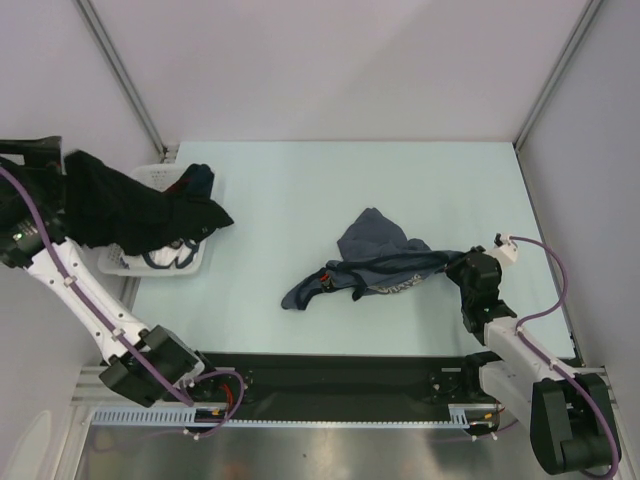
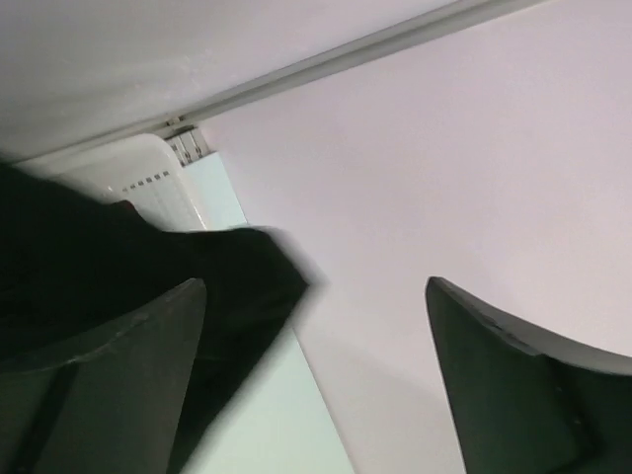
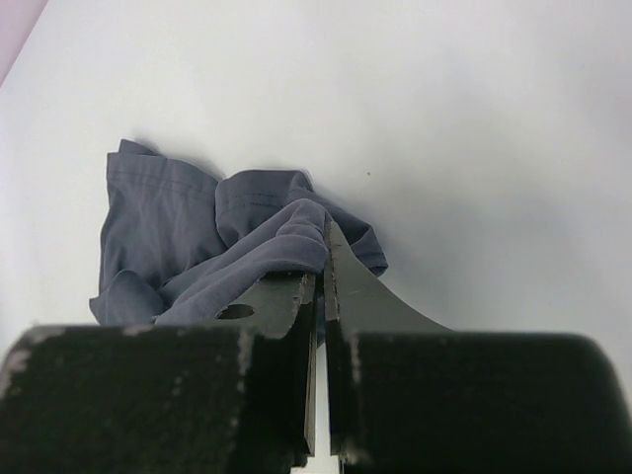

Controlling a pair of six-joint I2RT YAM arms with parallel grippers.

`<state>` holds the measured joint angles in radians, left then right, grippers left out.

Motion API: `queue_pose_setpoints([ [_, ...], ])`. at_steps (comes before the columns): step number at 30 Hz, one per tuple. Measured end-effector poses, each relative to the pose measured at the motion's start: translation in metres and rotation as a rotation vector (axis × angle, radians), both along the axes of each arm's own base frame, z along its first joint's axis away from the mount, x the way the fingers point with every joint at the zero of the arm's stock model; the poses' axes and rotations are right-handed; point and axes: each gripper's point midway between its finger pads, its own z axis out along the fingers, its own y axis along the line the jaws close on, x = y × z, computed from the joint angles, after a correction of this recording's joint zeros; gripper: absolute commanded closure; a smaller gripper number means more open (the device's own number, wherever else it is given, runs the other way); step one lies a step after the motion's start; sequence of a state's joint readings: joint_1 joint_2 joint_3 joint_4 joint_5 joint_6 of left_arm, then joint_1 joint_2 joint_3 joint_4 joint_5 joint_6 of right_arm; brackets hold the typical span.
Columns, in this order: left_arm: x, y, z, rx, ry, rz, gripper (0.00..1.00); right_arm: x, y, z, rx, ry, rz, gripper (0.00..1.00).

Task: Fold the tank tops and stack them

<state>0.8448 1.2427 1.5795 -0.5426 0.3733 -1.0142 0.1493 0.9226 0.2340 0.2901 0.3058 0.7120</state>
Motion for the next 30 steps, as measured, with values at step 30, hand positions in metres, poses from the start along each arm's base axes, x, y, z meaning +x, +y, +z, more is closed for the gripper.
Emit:
queue_pose_setpoints([
  [30,-0.043,-0.465,-0.284,0.727,0.589,-1.374,0.12,0.021,0.062,0.011,-0.151,0.055,0.277,0.94],
])
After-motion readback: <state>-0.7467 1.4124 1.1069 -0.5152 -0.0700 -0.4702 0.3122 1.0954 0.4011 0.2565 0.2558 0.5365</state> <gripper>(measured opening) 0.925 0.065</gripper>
